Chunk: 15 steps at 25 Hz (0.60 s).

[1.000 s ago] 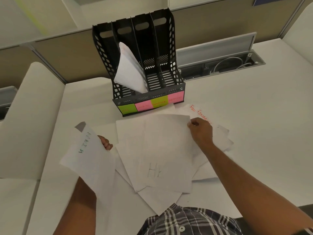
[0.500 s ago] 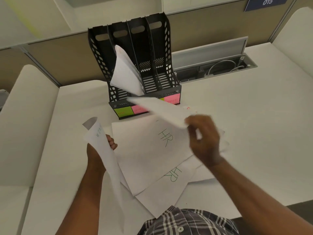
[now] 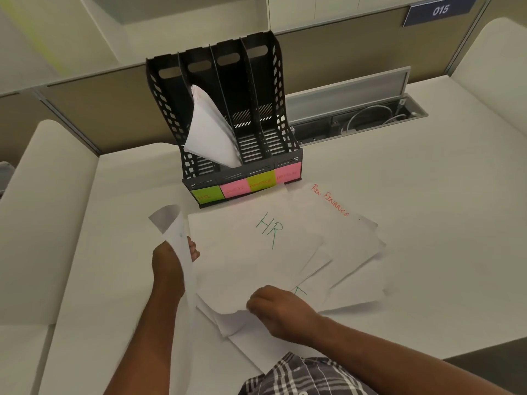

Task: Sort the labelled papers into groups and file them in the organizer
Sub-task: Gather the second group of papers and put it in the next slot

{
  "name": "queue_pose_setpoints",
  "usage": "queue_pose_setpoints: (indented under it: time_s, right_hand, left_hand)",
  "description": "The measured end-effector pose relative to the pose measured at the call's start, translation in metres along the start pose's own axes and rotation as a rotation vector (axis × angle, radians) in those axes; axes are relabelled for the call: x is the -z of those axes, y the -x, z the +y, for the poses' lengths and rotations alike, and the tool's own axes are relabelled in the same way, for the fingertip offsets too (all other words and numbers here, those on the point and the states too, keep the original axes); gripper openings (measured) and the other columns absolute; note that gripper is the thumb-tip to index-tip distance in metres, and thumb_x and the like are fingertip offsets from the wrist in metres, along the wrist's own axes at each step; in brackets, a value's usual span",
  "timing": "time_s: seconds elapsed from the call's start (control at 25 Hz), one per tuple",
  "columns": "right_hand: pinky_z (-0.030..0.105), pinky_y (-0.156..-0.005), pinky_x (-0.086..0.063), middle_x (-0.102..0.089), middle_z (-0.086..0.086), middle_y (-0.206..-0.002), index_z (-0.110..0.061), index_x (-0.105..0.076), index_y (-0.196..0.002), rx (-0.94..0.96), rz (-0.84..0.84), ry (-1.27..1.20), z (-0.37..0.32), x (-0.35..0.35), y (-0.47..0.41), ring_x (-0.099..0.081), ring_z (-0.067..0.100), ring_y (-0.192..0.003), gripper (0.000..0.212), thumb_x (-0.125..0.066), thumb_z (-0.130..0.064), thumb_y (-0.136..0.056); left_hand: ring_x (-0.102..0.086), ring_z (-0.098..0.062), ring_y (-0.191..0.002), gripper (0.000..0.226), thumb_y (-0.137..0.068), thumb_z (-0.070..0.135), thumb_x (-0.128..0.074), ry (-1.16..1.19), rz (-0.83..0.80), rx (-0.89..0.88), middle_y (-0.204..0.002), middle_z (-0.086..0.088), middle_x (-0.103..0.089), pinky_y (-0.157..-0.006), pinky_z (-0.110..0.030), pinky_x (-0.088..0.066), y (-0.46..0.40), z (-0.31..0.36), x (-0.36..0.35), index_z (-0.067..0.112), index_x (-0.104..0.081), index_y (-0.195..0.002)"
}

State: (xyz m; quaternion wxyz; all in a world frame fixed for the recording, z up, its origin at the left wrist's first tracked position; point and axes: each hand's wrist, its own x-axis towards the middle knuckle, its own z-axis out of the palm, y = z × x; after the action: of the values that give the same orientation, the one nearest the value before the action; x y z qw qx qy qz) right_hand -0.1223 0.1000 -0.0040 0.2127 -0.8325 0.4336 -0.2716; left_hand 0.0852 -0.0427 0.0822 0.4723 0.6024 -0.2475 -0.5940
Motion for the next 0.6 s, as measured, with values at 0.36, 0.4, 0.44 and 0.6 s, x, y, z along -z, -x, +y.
queue_pose_setpoints:
  time_s: [0.36, 0.4, 0.44, 0.6]
  right_hand:
    - [0.032, -0.096, -0.042, -0.064, 0.011, -0.126, -0.011, -0.057, -0.133, -1.132, 0.237, 0.027, 0.075, 0.091, 0.01, -0.059, 0.029, -0.117, 0.04, -0.058, -0.017, -0.093]
    - [0.031, -0.097, -0.041, -0.063, 0.009, -0.128, -0.012, -0.054, -0.135, -1.193, 0.111, 0.013, 0.081, 0.096, 0.012, -0.057, 0.028, -0.12, 0.045, -0.06, -0.023, -0.092]
    - [0.03, -0.097, -0.041, -0.063, 0.007, -0.128, -0.014, -0.054, -0.135, -1.231, 0.054, -0.032, 0.085, 0.097, 0.012, -0.057, 0.027, -0.12, 0.047, -0.062, -0.027, -0.091]
    - [0.028, -0.085, -0.045, -0.068, 0.005, -0.118, -0.013, -0.067, -0.119, -1.189, 0.224, -0.247, 0.083, 0.093, -0.005, -0.062, 0.024, -0.108, 0.033, -0.07, -0.022, -0.087]
  left_hand:
    - [-0.059, -0.032, -0.083, 0.02, -0.078, 0.005, -0.049, -0.091, 0.111, 0.013, -0.084, -0.013, -0.063, -0.083, -0.045, -0.051, -0.018, -0.022, 0.015, 0.001, -0.065, -0.089]
    - [-0.059, -0.033, -0.084, 0.02, -0.077, 0.005, -0.049, -0.093, 0.109, 0.012, -0.084, -0.014, -0.063, -0.082, -0.044, -0.051, -0.017, -0.024, 0.012, 0.001, -0.066, -0.089]
    - [-0.059, -0.033, -0.084, 0.02, -0.078, 0.004, -0.049, -0.095, 0.099, 0.011, -0.082, -0.013, -0.065, -0.079, -0.043, -0.051, -0.016, -0.025, 0.009, 0.001, -0.066, -0.087]
    - [-0.063, -0.026, -0.078, 0.022, -0.073, 0.007, -0.051, -0.104, 0.053, -0.014, -0.072, -0.002, -0.073, -0.072, -0.035, -0.05, -0.009, -0.025, -0.004, 0.01, -0.073, -0.077]
